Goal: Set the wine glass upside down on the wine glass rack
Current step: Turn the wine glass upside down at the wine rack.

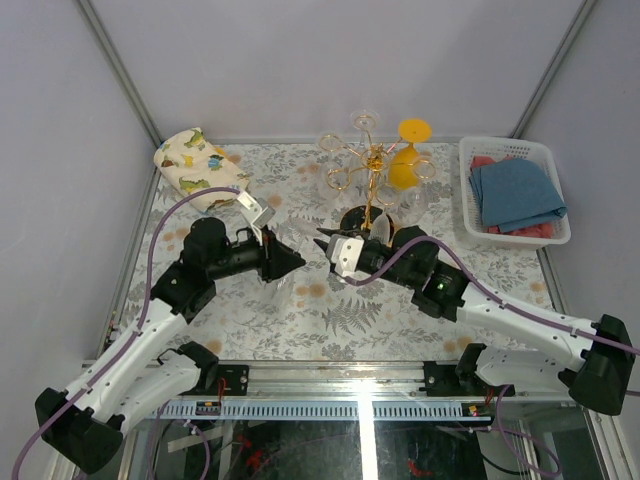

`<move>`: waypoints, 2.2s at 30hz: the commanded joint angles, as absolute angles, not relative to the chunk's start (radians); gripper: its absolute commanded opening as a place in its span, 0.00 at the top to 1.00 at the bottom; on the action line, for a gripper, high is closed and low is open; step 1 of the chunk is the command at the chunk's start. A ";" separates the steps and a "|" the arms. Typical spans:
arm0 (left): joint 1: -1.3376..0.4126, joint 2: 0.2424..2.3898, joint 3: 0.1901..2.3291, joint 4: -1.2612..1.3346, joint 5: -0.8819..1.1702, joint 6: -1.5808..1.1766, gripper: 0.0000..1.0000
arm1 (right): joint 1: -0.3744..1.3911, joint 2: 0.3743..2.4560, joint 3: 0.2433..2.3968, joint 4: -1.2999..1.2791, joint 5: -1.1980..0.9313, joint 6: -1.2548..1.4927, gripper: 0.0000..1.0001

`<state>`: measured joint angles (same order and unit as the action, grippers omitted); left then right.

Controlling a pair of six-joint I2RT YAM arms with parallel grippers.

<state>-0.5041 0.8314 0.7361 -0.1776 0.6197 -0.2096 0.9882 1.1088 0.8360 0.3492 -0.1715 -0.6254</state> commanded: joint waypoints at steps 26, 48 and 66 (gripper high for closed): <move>-0.508 0.858 0.652 0.205 0.468 -0.328 1.00 | 0.992 0.602 0.702 -0.044 -0.027 -0.309 0.00; -0.503 1.019 0.639 0.543 0.383 -0.229 1.00 | 0.991 0.363 0.694 -0.450 0.394 0.037 0.01; -0.460 1.227 0.763 0.688 0.505 -0.135 1.00 | 0.991 0.313 0.661 -0.454 0.398 0.046 0.00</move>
<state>-0.4690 1.1755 0.6842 0.5728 0.4324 -0.1802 0.9882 0.3321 0.6621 -0.4675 0.3767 0.0441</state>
